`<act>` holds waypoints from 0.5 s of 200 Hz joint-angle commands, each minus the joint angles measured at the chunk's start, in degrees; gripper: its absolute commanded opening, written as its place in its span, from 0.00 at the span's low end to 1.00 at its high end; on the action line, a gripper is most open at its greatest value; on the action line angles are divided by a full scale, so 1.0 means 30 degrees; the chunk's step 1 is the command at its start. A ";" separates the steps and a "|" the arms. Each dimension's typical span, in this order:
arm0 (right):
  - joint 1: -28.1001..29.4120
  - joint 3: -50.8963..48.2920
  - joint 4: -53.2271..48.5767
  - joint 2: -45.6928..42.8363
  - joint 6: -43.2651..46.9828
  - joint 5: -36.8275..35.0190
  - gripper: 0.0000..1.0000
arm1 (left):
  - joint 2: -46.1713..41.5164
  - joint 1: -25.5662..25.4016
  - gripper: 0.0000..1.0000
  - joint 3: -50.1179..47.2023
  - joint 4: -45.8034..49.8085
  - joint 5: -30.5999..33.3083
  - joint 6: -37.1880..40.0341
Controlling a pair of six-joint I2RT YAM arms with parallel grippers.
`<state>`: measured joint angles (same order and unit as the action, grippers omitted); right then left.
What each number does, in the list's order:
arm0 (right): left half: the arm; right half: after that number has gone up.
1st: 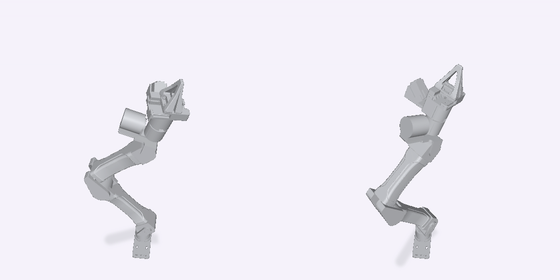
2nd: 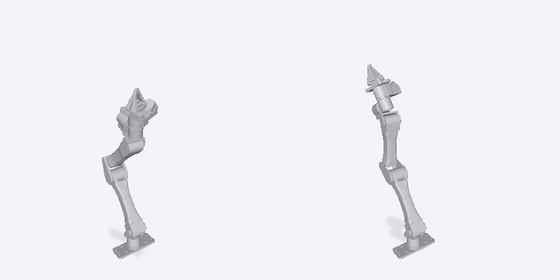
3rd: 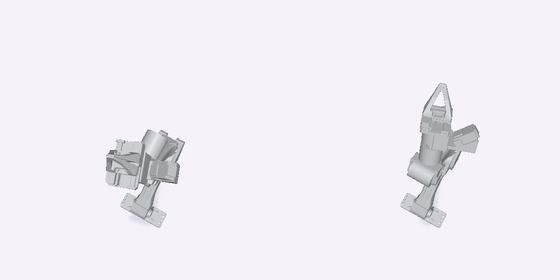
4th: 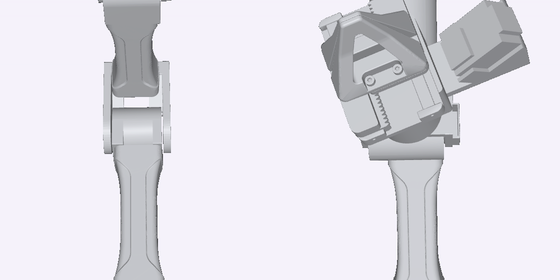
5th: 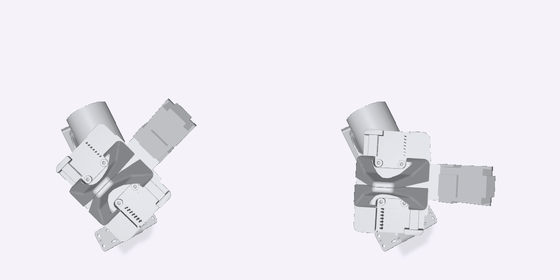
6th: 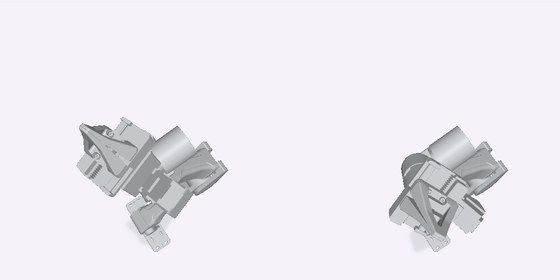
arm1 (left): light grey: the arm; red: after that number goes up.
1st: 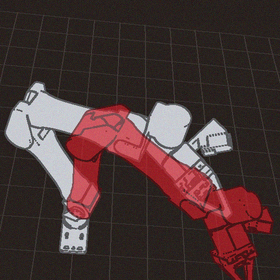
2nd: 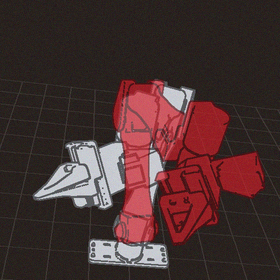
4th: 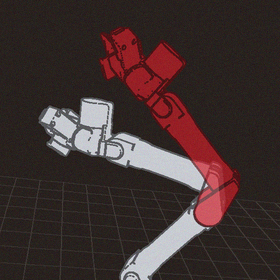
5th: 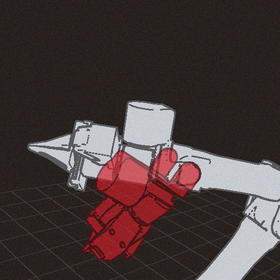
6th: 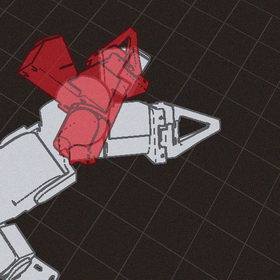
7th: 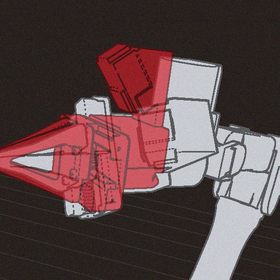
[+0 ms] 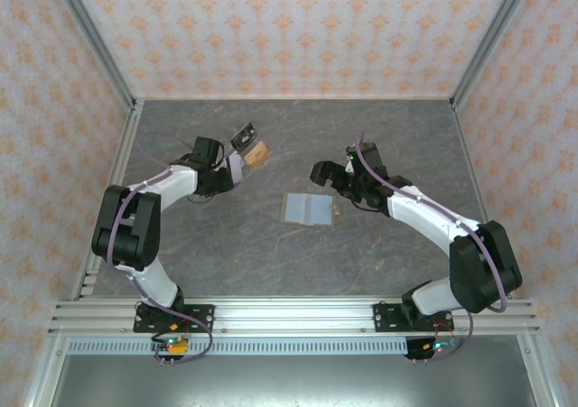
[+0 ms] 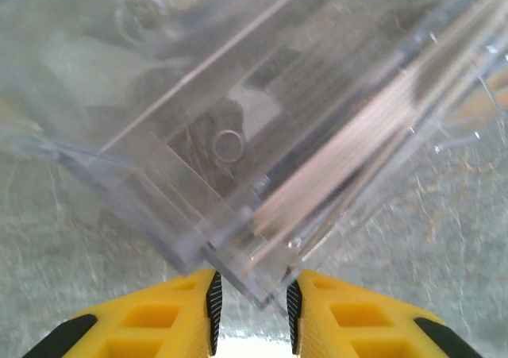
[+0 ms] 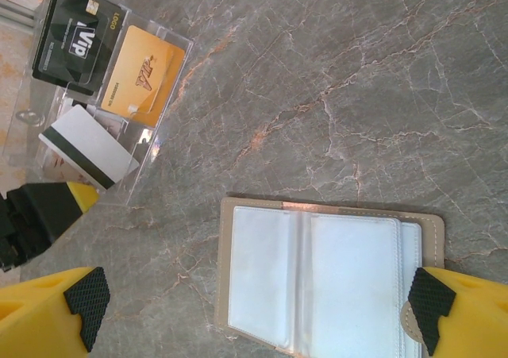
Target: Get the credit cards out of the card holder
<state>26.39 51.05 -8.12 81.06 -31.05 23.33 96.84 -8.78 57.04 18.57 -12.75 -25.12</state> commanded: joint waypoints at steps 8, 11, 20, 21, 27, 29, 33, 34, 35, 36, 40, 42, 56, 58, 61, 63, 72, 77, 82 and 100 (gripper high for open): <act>0.0132 0.0329 0.0070 -0.0212 -0.0122 -0.0557 0.99 | -0.1793 -0.0465 0.31 -0.0660 0.0875 0.1284 -0.0844; 0.0119 0.0328 0.0074 -0.0245 -0.0126 -0.0558 0.99 | -0.1955 -0.0472 0.31 -0.0696 0.0960 0.1379 -0.0867; 0.0116 0.0300 0.0101 -0.0262 -0.0110 -0.0552 0.99 | -0.2423 -0.0493 0.31 -0.0751 0.1302 0.1621 -0.0901; 0.0112 0.0285 0.0115 -0.0266 -0.0110 -0.0547 0.99 | -0.2468 -0.0498 0.31 -0.0755 0.1321 0.1647 -0.0907; 0.0135 0.0270 0.0101 -0.0295 -0.0121 -0.0567 0.99 | -0.2831 -0.0516 0.32 -0.0803 0.1483 0.1762 -0.0912; 0.0115 0.0270 0.0114 -0.0299 -0.0134 -0.0548 0.99 | -0.2937 -0.0513 0.32 -0.0822 0.1544 0.1805 -0.0890; 0.0115 0.0246 0.0107 -0.0324 -0.0115 -0.0574 0.99 | -0.3177 -0.0531 0.32 -0.0866 0.1637 0.1837 -0.0867; 0.0112 0.0243 0.0103 -0.0312 -0.0127 -0.0572 0.99 | -0.3226 -0.0517 0.32 -0.0857 0.1679 0.1843 -0.0860; 0.0125 0.0242 0.0101 -0.0306 -0.0118 -0.0571 0.99 | -0.3309 -0.0510 0.32 -0.0867 0.1715 0.1831 -0.0857; 0.0117 0.0241 0.0100 -0.0332 -0.0129 -0.0571 0.99 | -0.3380 -0.0521 0.32 -0.0887 0.1732 0.1811 -0.0855; 0.0126 0.0213 0.0154 -0.0341 -0.0115 -0.0580 0.99 | -0.3622 -0.0551 0.32 -0.0927 0.1760 0.1740 -0.0788; 0.0128 0.0219 0.0142 -0.0347 -0.0118 -0.0595 0.99 | -0.3743 -0.0551 0.32 -0.0956 0.1760 0.1704 -0.0757; 0.0110 0.0182 0.0217 -0.0315 -0.0142 -0.0557 0.99 | -0.4453 -0.0575 0.32 -0.1019 0.1617 0.1108 -0.0497; 0.0124 0.0160 0.0217 -0.0318 -0.0154 -0.0567 0.99 | -0.4507 -0.0579 0.32 -0.1022 0.1527 0.0975 -0.0442; 0.0118 0.0153 0.0253 -0.0306 -0.0156 -0.0541 0.99 | -0.4597 -0.0582 0.32 -0.1009 0.1407 0.0776 -0.0381; 0.0126 0.0167 0.0248 -0.0294 -0.0143 -0.0534 0.99 | -0.4646 -0.0581 0.32 -0.0991 0.1364 0.0658 -0.0325; 0.0111 0.0181 0.0324 -0.0229 -0.0168 -0.0482 0.99 | -0.4757 -0.0574 0.32 -0.0881 0.1033 0.0274 -0.0159; 0.0137 0.0184 0.0341 -0.0185 -0.0187 -0.0439 0.99 | -0.4719 -0.0587 0.32 -0.0742 0.0923 0.0095 0.0003; 0.0134 0.0198 0.0364 -0.0143 -0.0172 -0.0385 0.99 | -0.4613 -0.0571 0.32 -0.0554 0.0819 -0.0128 0.0197; 0.0127 0.0189 0.0452 -0.0067 -0.0215 -0.0277 0.99 | -0.3866 -0.0587 0.32 0.0477 0.1189 0.0062 0.0737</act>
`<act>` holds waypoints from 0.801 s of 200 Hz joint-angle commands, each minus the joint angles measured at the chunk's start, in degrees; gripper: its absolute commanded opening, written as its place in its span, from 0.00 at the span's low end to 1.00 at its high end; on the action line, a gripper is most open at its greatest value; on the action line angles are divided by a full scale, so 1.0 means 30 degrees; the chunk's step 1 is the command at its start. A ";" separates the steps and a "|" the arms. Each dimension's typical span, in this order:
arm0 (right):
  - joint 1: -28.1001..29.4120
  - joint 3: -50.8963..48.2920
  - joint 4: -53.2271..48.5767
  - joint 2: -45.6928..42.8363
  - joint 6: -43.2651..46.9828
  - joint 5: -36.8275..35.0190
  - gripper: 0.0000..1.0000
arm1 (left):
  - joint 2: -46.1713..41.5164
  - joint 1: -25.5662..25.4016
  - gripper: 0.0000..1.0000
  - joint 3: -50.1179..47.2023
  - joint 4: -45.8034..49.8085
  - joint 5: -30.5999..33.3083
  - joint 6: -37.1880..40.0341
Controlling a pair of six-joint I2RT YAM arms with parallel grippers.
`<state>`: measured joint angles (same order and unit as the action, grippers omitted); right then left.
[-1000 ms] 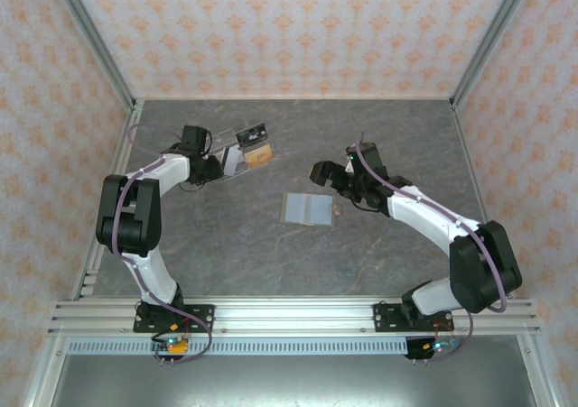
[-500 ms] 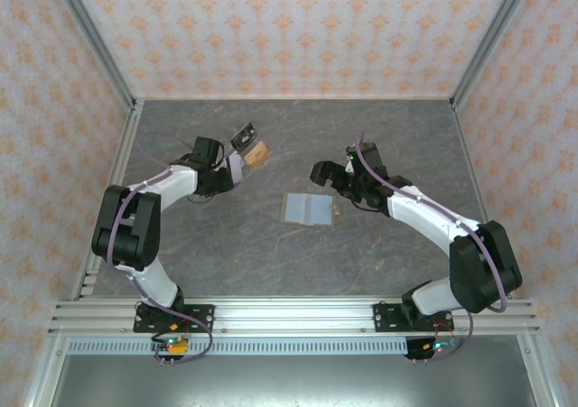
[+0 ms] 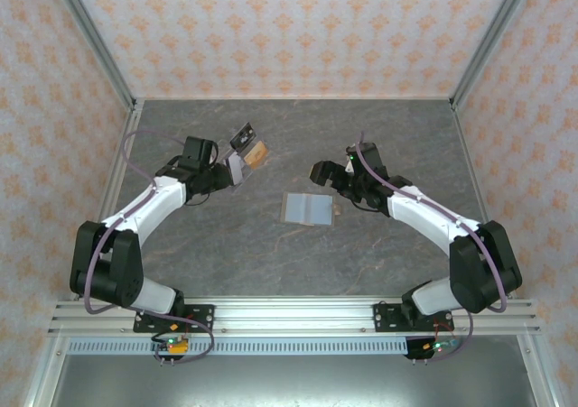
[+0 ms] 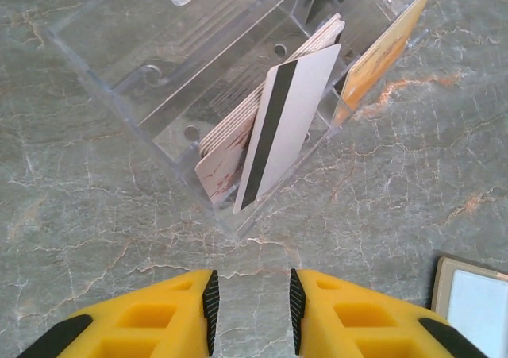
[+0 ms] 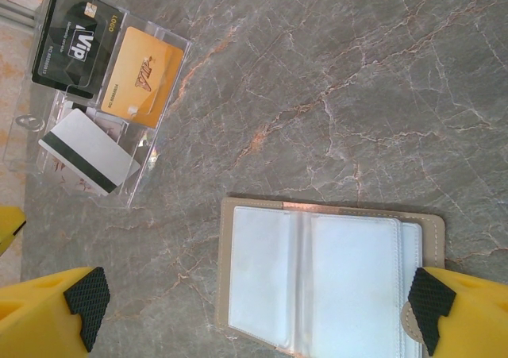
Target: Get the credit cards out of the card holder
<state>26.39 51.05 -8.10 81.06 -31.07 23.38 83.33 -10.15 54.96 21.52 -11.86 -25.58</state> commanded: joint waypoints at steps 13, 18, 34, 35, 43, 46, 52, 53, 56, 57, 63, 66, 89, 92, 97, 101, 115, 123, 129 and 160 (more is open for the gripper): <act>0.0131 0.0147 0.0526 -0.0083 -0.0161 -0.0227 0.99 | 0.1487 -0.0112 0.34 0.2041 0.0576 0.0046 0.1243; 0.0128 0.0109 0.0539 -0.0105 -0.0155 -0.0208 0.99 | 0.1761 -0.0130 0.34 0.2381 0.0701 0.0078 0.1361; 0.0132 0.0066 0.0522 -0.0154 -0.0133 -0.0224 0.99 | 0.2514 -0.0108 0.34 0.3224 0.0929 0.0470 0.1539; 0.0121 0.0080 0.0512 -0.0168 -0.0147 -0.0243 0.99 | 0.2559 -0.0120 0.34 0.3277 0.0921 0.0483 0.1547; 0.0111 0.0079 0.0468 -0.0190 -0.0132 -0.0246 0.99 | 0.2830 -0.0110 0.34 0.3561 0.0937 0.0541 0.1633; 0.0120 0.0066 0.0450 -0.0187 -0.0146 -0.0261 0.99 | 0.2926 -0.0107 0.34 0.3678 0.0927 0.0622 0.1642; 0.0135 0.0065 0.0419 -0.0188 -0.0131 -0.0273 0.99 | 0.3139 -0.0128 0.34 0.3871 0.0940 0.0773 0.1673; 0.0136 0.0065 0.0417 -0.0186 -0.0131 -0.0283 0.99 | 0.3164 -0.0130 0.34 0.3908 0.0927 0.0796 0.1673; 0.0112 0.0065 0.0429 -0.0187 -0.0132 -0.0283 0.99 | 0.3264 -0.0120 0.34 0.4003 0.0941 0.0855 0.1698; 0.0111 0.0064 0.0436 -0.0185 -0.0132 -0.0288 0.99 | 0.3300 -0.0111 0.34 0.4033 0.0927 0.0866 0.1715; 0.0121 0.0064 0.0416 -0.0165 -0.0133 -0.0260 0.99 | 0.3525 -0.0116 0.34 0.4226 0.0911 0.0940 0.1787; 0.0110 0.0083 0.0429 -0.0173 -0.0147 -0.0262 0.99 | 0.3624 -0.0104 0.34 0.4307 0.0906 0.0994 0.1819; 0.0132 0.0123 0.0389 -0.0068 -0.0146 -0.0188 0.99 | 0.4479 -0.0115 0.34 0.5260 0.1285 0.1440 0.2353; 0.0115 0.0130 0.0411 -0.0066 -0.0119 -0.0202 0.99 | 0.4567 -0.0104 0.34 0.5374 0.1381 0.1613 0.2446; 0.0116 0.0152 0.0361 -0.0080 -0.0145 -0.0177 0.99 | 0.4710 -0.0130 0.34 0.5575 0.1523 0.1836 0.2566; 0.0109 0.0152 0.0339 -0.0079 -0.0105 -0.0175 0.99 | 0.4818 -0.0109 0.34 0.5716 0.1656 0.1965 0.2710; 0.0130 0.0152 0.0299 -0.0128 -0.0123 -0.0247 0.99 | 0.5058 -0.0112 0.34 0.6116 0.1919 0.2157 0.3268; 0.0116 0.0152 0.0291 -0.0137 -0.0114 -0.0260 0.99 | 0.5223 -0.0094 0.34 0.6363 0.2109 0.2230 0.3590; 0.0116 0.0145 0.0241 -0.0145 -0.0074 -0.0262 0.99 | 0.5385 -0.0102 0.34 0.6604 0.2402 0.2382 0.3852; 0.0109 0.0127 0.0217 -0.0120 -0.0076 -0.0283 0.99 | 0.5937 -0.0102 0.34 0.7283 0.3050 0.2565 0.5100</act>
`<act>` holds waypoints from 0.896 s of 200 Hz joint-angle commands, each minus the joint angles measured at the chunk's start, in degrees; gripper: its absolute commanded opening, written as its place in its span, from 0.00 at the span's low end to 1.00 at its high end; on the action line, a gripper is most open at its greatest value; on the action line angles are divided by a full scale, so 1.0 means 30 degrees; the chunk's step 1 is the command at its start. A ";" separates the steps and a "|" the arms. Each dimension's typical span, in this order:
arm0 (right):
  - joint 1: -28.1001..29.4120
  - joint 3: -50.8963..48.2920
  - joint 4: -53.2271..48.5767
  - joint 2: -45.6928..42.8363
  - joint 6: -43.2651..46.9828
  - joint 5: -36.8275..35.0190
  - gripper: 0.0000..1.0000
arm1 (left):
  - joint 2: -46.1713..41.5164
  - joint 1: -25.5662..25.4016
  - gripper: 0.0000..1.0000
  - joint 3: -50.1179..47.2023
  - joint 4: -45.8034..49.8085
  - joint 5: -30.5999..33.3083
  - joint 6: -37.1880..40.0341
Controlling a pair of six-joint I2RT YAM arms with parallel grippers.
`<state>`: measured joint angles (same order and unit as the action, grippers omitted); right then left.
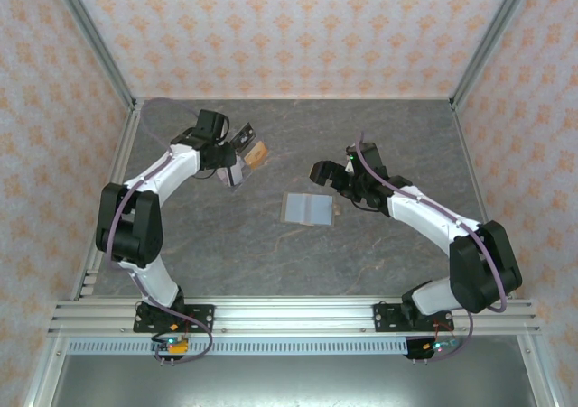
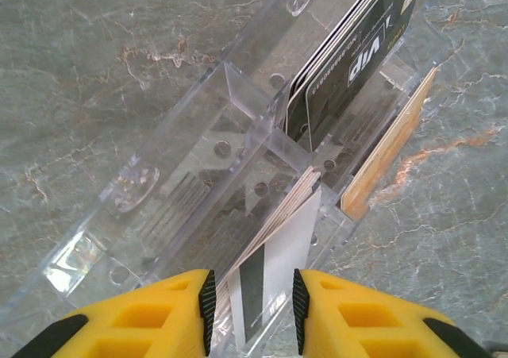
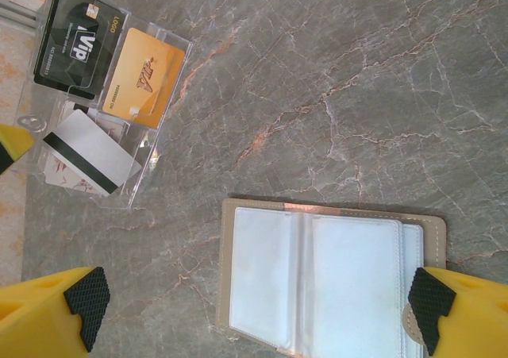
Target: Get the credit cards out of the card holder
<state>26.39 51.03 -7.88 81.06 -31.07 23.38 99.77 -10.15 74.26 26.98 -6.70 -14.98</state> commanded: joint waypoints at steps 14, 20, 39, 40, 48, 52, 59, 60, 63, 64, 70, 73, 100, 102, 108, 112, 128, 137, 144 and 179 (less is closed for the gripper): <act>0.0125 0.0187 0.0168 -0.0100 -0.0073 -0.0287 0.99 | 0.0960 -0.0080 0.34 0.1308 0.1715 0.0612 0.1880; 0.0113 0.0189 0.0170 -0.0087 -0.0088 -0.0292 0.99 | 0.1171 -0.0100 0.34 0.1447 0.1869 0.0539 0.1961; 0.0123 0.0218 0.0135 -0.0118 -0.0075 -0.0292 0.99 | 0.1606 -0.0061 0.33 0.1643 0.1995 0.0590 0.2137; 0.0116 0.0218 0.0121 -0.0107 -0.0089 -0.0292 0.99 | 0.1607 -0.0067 0.33 0.1643 0.1993 0.0591 0.2145; 0.0121 0.0220 0.0095 -0.0139 -0.0076 -0.0343 0.99 | 0.1691 -0.0021 0.32 0.1631 0.1913 0.0467 0.2200; 0.0110 0.0218 0.0068 -0.0151 -0.0073 -0.0346 0.99 | 0.1723 -0.0022 0.32 0.1639 0.1887 0.0405 0.2210; 0.0113 0.0219 0.0026 -0.0157 -0.0048 -0.0372 0.99 | 0.1780 -0.0042 0.31 0.1656 0.1861 0.0311 0.2246; 0.0111 0.0219 0.0022 -0.0170 -0.0061 -0.0361 0.99 | 0.1782 -0.0014 0.30 0.1665 0.1854 0.0305 0.2258; 0.0120 0.0218 0.0034 -0.0170 -0.0053 -0.0356 0.99 | 0.1809 -0.0014 0.30 0.1686 0.1821 0.0264 0.2283; 0.0114 0.0233 0.0012 -0.0162 -0.0049 -0.0353 0.99 | 0.1811 -0.0014 0.30 0.1680 0.1819 0.0252 0.2291; 0.0128 0.0247 0.0005 -0.0157 -0.0046 -0.0379 0.99 | 0.1878 0.0008 0.30 0.1722 0.1816 0.0241 0.2328; 0.0133 0.0247 -0.0027 -0.0169 -0.0048 -0.0391 0.99 | 0.1887 0.0003 0.29 0.1730 0.1816 0.0226 0.2332; 0.0116 0.0302 -0.0041 -0.0170 -0.0059 -0.0384 0.99 | 0.2003 0.0038 0.25 0.1979 0.2038 0.0400 0.2523; 0.0132 0.0305 -0.0018 -0.0165 -0.0069 -0.0381 0.99 | 0.1992 0.0043 0.24 0.1991 0.2048 0.0405 0.2545; 0.0117 0.0306 -0.0022 -0.0176 -0.0093 -0.0386 0.99 | 0.1974 0.0047 0.24 0.2021 0.2101 0.0438 0.2584; 0.0129 0.0321 -0.0024 -0.0157 -0.0093 -0.0380 0.99 | 0.1960 0.0066 0.23 0.2052 0.2145 0.0467 0.2635; 0.0127 0.0335 -0.0030 -0.0137 -0.0077 -0.0409 0.99 | 0.1881 0.0075 0.20 0.2154 0.2278 0.0519 0.2809; 0.0133 0.0350 -0.0024 -0.0113 -0.0094 -0.0398 0.99 | 0.1815 0.0095 0.19 0.2226 0.2383 0.0559 0.2927; 0.0110 0.0366 -0.0018 -0.0087 -0.0077 -0.0396 0.99 | 0.1784 0.0118 0.19 0.2284 0.2457 0.0628 0.3032; 0.0124 0.0394 -0.0001 -0.0068 -0.0091 -0.0379 0.99 | 0.1546 0.0118 0.16 0.2460 0.2829 0.0906 0.3408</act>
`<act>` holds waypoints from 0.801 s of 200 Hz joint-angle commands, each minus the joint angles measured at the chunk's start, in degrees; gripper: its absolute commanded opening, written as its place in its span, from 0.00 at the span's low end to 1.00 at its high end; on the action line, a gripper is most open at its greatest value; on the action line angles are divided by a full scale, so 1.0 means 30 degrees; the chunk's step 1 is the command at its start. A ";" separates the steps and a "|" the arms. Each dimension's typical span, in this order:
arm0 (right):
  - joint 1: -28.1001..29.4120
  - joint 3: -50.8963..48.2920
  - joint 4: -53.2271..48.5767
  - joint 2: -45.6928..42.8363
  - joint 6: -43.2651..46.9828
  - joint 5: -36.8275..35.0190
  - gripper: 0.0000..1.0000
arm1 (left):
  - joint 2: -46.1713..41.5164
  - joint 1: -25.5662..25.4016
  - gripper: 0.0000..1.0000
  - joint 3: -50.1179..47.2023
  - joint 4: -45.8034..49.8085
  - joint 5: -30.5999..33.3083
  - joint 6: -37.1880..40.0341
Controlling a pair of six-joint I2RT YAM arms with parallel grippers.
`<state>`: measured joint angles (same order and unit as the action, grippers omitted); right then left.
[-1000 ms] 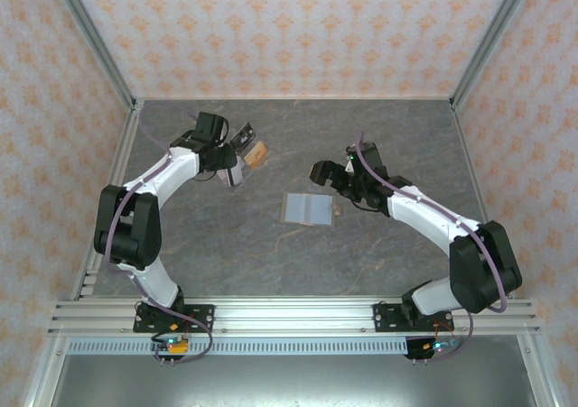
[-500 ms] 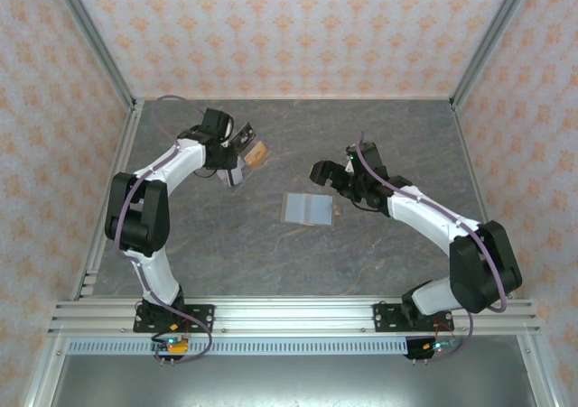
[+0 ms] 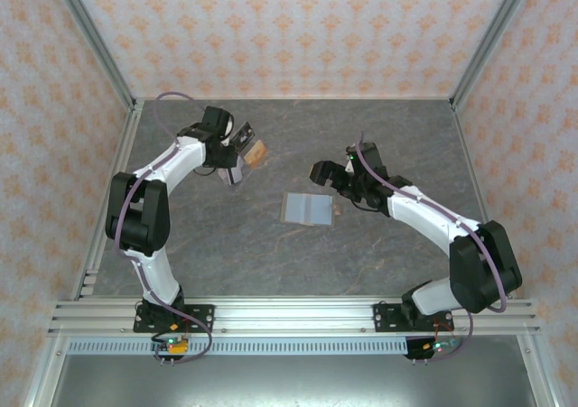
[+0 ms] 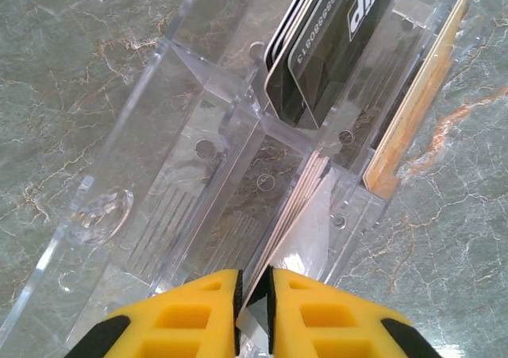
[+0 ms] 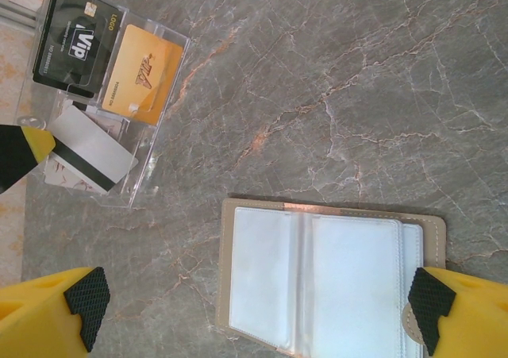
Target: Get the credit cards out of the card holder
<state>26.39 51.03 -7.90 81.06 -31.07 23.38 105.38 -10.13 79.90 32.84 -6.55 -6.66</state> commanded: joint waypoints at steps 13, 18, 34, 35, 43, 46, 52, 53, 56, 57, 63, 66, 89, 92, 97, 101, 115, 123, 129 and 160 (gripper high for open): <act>0.0129 0.0392 -0.0003 -0.0076 -0.0105 -0.0360 0.99 | -0.0488 0.0098 0.15 0.0611 0.1018 0.0972 0.0751; 0.0129 0.0420 0.0014 -0.0045 -0.0078 -0.0379 0.99 | -0.0552 0.0098 0.15 0.0614 0.1054 0.1031 0.0804; 0.0114 0.0418 0.0003 -0.0051 -0.0073 -0.0364 0.99 | -0.0854 0.0110 0.15 0.0577 0.1192 0.1214 0.0934; 0.0111 0.0406 0.0000 -0.0058 -0.0073 -0.0372 0.99 | -0.0867 0.0103 0.15 0.0580 0.1216 0.1215 0.0947; 0.0110 0.0423 0.0025 -0.0014 -0.0074 -0.0345 0.99 | -0.1029 0.0100 0.15 0.0583 0.1288 0.1263 0.1005; 0.0113 0.0423 0.0026 -0.0034 -0.0073 -0.0346 0.99 | -0.1074 0.0096 0.15 0.0584 0.1324 0.1287 0.1016; 0.0113 0.0449 0.0083 -0.0001 -0.0077 -0.0333 0.99 | -0.1189 0.0111 0.14 0.0598 0.1384 0.1297 0.1073; 0.0125 0.0451 0.0084 -0.0004 -0.0075 -0.0313 0.99 | -0.1210 0.0118 0.13 0.0606 0.1401 0.1286 0.1089; 0.0122 0.0452 0.0074 0.0015 -0.0073 -0.0317 0.99 | -0.1254 0.0106 0.13 0.0612 0.1440 0.1275 0.1129; 0.0130 0.0452 0.0079 0.0004 -0.0073 -0.0304 0.99 | -0.1287 0.0101 0.12 0.0613 0.1458 0.1275 0.1132; 0.0136 0.0476 0.0143 0.0049 -0.0104 -0.0284 0.99 | -0.1434 0.0096 0.12 0.0613 0.1535 0.1259 0.1162; 0.0116 0.0481 0.0180 0.0059 -0.0125 -0.0269 0.99 | -0.1506 0.0096 0.11 0.0613 0.1593 0.1272 0.1164; 0.0137 0.0614 0.0631 0.0306 -0.0075 0.0252 0.99 | -0.2323 0.0097 0.04 0.0584 0.1903 0.0759 0.1323; 0.0140 0.0649 0.0780 0.0417 -0.0048 0.0405 0.99 | -0.2466 0.0107 0.03 0.0584 0.1979 0.0660 0.1334; 0.0140 0.0698 0.1036 0.0528 -0.0001 0.0649 0.99 | -0.2703 0.0119 0.02 0.0541 0.2047 0.0368 0.1339; 0.0166 0.0741 0.1291 0.0613 0.0017 0.0882 1.00 | -0.2881 0.0097 0.01 0.0505 0.2068 0.0087 0.1367; 0.0280 0.0995 0.2362 0.1188 0.0147 0.1945 0.99 | -0.3695 0.0089 0.00 0.0303 0.2068 -0.1115 0.1373; 0.0331 0.1356 0.2950 0.1604 0.0134 0.2984 0.98 | -0.4138 0.0081 0.00 0.0179 0.1984 -0.2087 0.1315; 0.0398 0.1689 0.3391 0.2019 0.0163 0.3691 0.98 | -0.4459 0.0070 0.00 0.0080 0.1924 -0.2827 0.1206; 0.0976 0.4180 0.5073 0.4751 0.0275 0.7277 0.93 | -0.5891 0.0037 0.00 -0.1054 -0.0224 -0.7859 -0.0593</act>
<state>27.86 57.74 -0.38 90.63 -30.92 34.48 90.94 -10.09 79.24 36.07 -16.60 -4.49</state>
